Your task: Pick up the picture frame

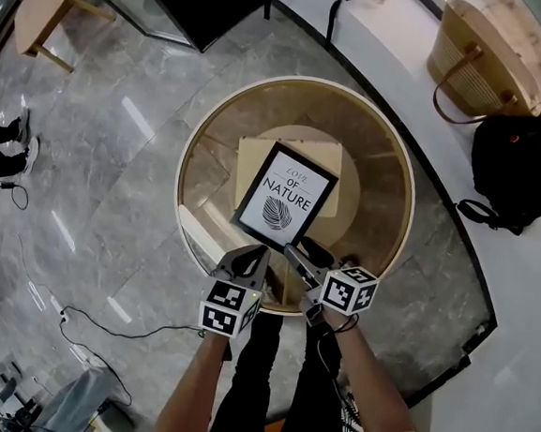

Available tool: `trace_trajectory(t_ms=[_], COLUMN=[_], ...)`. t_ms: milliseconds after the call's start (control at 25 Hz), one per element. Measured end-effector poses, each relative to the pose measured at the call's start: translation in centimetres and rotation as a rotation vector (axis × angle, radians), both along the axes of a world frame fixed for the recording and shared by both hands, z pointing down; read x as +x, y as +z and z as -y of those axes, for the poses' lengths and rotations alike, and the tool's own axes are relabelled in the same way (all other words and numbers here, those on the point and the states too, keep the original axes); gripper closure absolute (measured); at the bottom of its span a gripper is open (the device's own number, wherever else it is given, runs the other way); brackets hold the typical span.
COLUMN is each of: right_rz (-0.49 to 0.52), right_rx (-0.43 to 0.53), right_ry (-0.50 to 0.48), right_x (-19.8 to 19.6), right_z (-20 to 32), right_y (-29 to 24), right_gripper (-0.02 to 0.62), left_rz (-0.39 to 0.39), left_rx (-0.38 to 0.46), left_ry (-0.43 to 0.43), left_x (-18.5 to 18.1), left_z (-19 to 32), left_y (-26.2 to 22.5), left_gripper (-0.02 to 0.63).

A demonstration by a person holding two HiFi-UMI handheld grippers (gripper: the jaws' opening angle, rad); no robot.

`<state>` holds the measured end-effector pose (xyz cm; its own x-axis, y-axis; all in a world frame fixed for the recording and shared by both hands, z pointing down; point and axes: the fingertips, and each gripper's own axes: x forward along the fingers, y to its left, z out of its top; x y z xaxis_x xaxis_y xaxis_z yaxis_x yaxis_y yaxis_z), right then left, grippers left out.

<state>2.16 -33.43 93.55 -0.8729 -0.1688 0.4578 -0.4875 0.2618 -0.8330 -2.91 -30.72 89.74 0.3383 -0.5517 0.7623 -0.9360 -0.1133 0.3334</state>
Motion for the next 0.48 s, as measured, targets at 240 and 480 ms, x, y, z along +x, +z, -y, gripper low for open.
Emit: trace_trajectory(t_ms=[240, 480], right_rz=[0.087, 0.095], right_rx=[-0.108, -0.124], right_ry=[0.056, 0.067], right_x=[-2.0, -3.5], right_z=[1.0, 1.5], right_y=[1.0, 1.8], right_gripper=[0.359, 0.359], left_rz=[0.003, -0.014], left_rx=[-0.009, -0.011], left_ry=[-0.006, -0.028], left_x=[-1.0, -1.5], left_z=[0.0, 0.3], left_y=[1.1, 2.1], left_gripper=[0.586, 0.586])
